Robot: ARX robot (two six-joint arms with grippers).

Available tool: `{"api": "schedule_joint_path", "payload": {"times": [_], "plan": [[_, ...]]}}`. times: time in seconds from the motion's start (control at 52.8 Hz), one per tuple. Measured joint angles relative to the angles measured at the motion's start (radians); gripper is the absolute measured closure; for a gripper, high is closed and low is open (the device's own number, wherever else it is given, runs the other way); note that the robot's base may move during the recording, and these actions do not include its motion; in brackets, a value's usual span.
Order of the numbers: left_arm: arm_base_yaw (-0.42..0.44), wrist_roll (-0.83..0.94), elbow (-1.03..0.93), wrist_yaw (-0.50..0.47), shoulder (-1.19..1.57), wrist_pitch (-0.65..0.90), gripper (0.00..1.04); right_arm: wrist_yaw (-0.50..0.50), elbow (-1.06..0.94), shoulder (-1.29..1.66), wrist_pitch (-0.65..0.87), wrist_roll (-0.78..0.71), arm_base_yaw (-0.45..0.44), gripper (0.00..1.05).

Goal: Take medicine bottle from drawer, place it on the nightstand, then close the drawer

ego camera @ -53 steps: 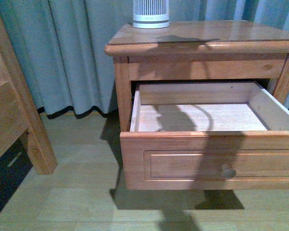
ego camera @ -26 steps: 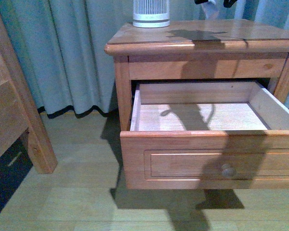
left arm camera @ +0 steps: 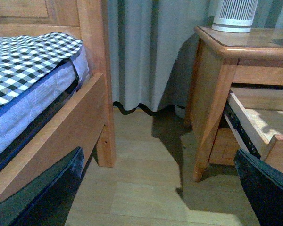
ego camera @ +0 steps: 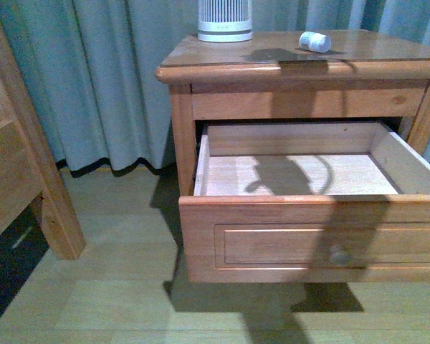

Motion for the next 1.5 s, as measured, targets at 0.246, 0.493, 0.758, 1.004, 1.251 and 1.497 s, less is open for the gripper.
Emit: {"api": "schedule_joint_path", "payload": {"times": [0.246,0.493,0.758,1.004,1.251,1.497], "plan": [[0.000,0.000,0.000,0.000,0.000,0.000,0.06,-0.109,-0.648,-0.533,0.134,0.159,0.013,0.12],[0.000,0.000,0.000,0.000,0.000,0.000,0.06,-0.088,-1.269,-0.776,0.177,0.253,0.055,0.56],[0.000,0.000,0.000,0.000,0.000,0.000,0.06,0.015,-1.487,-0.468,0.505,0.252,0.089,1.01],[0.000,0.000,0.000,0.000,0.000,0.000,0.06,0.051,-1.258,-0.172,0.596,0.137,-0.005,1.01],[0.000,0.000,0.000,0.000,0.000,0.000,0.06,0.077,-1.003,0.020,0.562,0.034,-0.060,1.01],[0.000,0.000,0.000,0.000,0.000,0.000,0.06,0.068,-0.742,0.145,0.446,-0.047,-0.063,1.01]]}}
